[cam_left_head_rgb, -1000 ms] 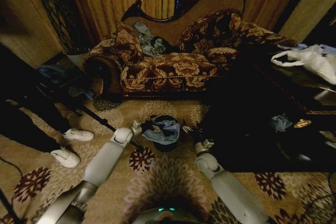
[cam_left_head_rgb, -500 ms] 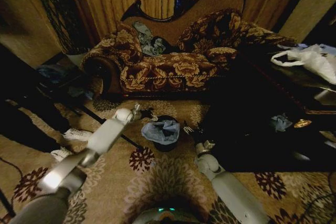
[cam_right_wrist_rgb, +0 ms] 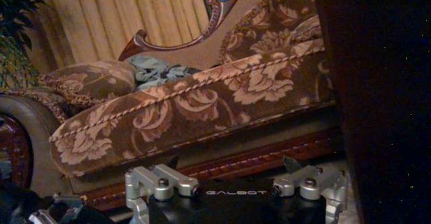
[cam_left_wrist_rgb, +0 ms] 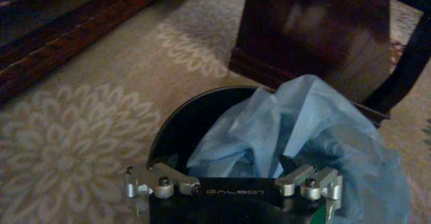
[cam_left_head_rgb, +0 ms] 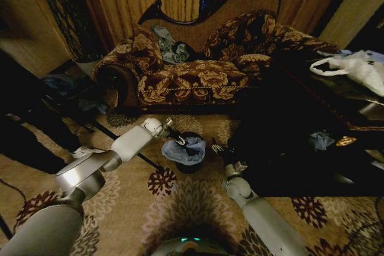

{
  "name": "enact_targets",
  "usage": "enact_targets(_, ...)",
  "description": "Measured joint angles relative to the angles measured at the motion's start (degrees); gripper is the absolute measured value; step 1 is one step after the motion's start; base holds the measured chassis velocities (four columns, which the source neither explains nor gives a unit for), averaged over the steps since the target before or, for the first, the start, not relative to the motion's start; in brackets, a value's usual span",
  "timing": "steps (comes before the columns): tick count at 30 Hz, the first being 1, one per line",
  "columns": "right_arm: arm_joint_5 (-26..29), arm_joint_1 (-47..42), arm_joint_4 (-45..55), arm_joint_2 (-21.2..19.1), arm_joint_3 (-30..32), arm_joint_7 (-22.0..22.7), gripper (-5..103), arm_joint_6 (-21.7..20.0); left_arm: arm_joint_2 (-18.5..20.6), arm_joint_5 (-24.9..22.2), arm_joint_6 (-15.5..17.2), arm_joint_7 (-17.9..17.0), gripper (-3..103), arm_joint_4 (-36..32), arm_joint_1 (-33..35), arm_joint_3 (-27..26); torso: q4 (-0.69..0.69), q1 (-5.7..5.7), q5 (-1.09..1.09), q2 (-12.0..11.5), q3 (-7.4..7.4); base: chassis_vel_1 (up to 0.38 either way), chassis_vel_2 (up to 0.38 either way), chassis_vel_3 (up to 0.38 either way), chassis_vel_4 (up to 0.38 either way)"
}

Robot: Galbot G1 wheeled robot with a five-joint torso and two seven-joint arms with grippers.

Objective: Place a garbage bag over the trash bin.

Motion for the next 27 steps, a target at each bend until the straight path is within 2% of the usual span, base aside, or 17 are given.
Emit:
enact_targets(3,0.0,-0.71,0.92,-0.41,0.25,0.0,100,0.08,-1.66,2.29,-3.01,1.58,100,2.73,-0.05,-0.35,0.01,0.0,0.0,0.0,0.0,0.0,0.0,0.0,0.0)
enact_targets(8,-0.01,-1.32,1.69,-0.56,0.31,0.11,100,0.09,-2.9,4.36,-4.35,1.89,100,4.54,-0.03,-1.11,0.01,0.0,0.0,0.0,0.0,0.0,0.0,0.0,0.0)
enact_targets(9,-0.03,-1.52,2.0,-0.67,0.36,0.18,100,0.1,-3.36,4.74,-4.99,1.41,103,5.44,0.05,-1.34,0.01,0.0,0.01,0.0,0.0,0.0,0.0,0.0,0.0)
enact_targets(14,-0.03,-2.21,2.89,-1.25,0.46,0.3,100,0.09,-4.62,6.02,-7.06,-1.11,89,7.81,0.68,-2.94,0.02,0.0,0.0,0.0,0.0,0.0,0.0,0.0,0.0)
enact_targets(16,-0.03,-2.3,2.93,-1.29,0.48,0.31,100,0.1,-4.71,6.13,-7.15,-1.37,85,7.84,0.83,-3.12,0.02,0.0,-0.01,0.0,0.0,0.0,0.0,0.0,0.0)
enact_targets(18,-0.03,-2.64,3.19,-1.33,0.51,0.3,100,0.1,-5.07,6.52,-7.67,-1.87,77,8.2,1.22,-3.74,0.01,0.0,-0.01,0.0,0.0,0.0,0.0,0.0,0.0)
enact_targets(20,-0.03,-2.68,3.22,-1.33,0.51,0.29,100,0.1,-5.13,6.57,-7.76,-1.92,77,8.29,1.26,-3.84,0.01,0.0,-0.01,0.0,0.0,0.0,0.0,0.0,0.0)
enact_targets(21,-0.05,-2.78,3.24,-1.29,0.49,0.27,100,0.1,-5.37,6.74,-8.37,-2.22,70,8.69,1.43,-4.21,0.01,0.0,-0.01,0.0,0.0,0.0,0.0,0.0,0.0)
enact_targets(27,-0.09,-2.78,3.24,-1.07,0.28,0.18,100,0.09,-5.98,6.95,-9.58,-3.22,57,9.8,1.75,-5.32,0.01,0.0,-0.01,0.0,0.0,0.0,0.0,0.0,0.0)
